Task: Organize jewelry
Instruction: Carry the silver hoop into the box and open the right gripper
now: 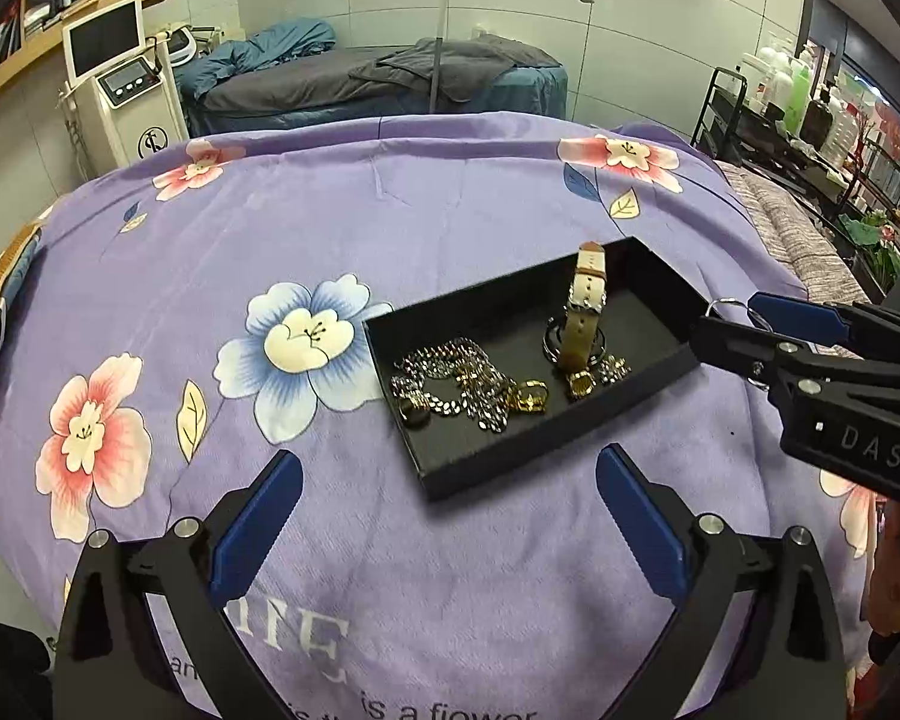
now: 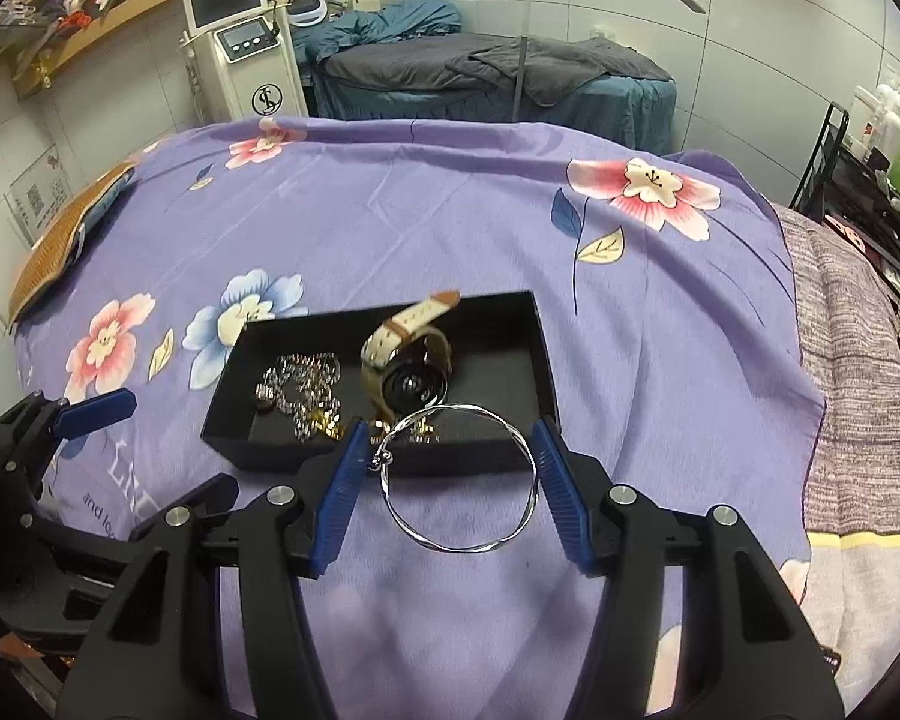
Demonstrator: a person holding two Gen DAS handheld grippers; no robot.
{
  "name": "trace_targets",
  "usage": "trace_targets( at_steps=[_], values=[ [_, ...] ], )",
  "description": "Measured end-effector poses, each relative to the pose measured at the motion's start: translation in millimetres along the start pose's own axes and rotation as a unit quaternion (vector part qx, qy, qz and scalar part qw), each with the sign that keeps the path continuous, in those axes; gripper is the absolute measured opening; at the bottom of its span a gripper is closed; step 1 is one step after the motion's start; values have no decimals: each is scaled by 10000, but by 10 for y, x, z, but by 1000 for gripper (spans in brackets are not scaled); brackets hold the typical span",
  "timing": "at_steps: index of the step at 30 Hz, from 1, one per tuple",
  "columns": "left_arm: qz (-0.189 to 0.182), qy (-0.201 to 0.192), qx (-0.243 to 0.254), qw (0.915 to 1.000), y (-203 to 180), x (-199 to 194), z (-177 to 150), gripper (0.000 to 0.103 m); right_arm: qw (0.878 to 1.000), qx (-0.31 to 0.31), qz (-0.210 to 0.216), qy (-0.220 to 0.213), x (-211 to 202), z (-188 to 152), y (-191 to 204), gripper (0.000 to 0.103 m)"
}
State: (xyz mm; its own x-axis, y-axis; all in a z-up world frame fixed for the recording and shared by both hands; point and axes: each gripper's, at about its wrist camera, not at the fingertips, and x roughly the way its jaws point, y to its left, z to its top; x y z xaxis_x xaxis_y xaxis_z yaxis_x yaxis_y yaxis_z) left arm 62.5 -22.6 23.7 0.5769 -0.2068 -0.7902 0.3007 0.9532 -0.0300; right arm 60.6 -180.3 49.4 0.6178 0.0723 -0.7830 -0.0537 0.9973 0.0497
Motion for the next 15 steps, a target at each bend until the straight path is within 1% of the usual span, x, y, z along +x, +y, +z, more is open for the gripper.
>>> trace_targets(
  at_steps=[6,10,15],
  values=[
    [40,49,5,10000,17,53,47,97,10000,-14,-17,15,131,156,-1,56],
    [60,108,12,9999,25,89,65,97,10000,2,-9,87,246,207,-23,56],
    [79,83,6,9999,31,115,130,97,9999,-24,-79,126,346,240,-36,56]
  ],
)
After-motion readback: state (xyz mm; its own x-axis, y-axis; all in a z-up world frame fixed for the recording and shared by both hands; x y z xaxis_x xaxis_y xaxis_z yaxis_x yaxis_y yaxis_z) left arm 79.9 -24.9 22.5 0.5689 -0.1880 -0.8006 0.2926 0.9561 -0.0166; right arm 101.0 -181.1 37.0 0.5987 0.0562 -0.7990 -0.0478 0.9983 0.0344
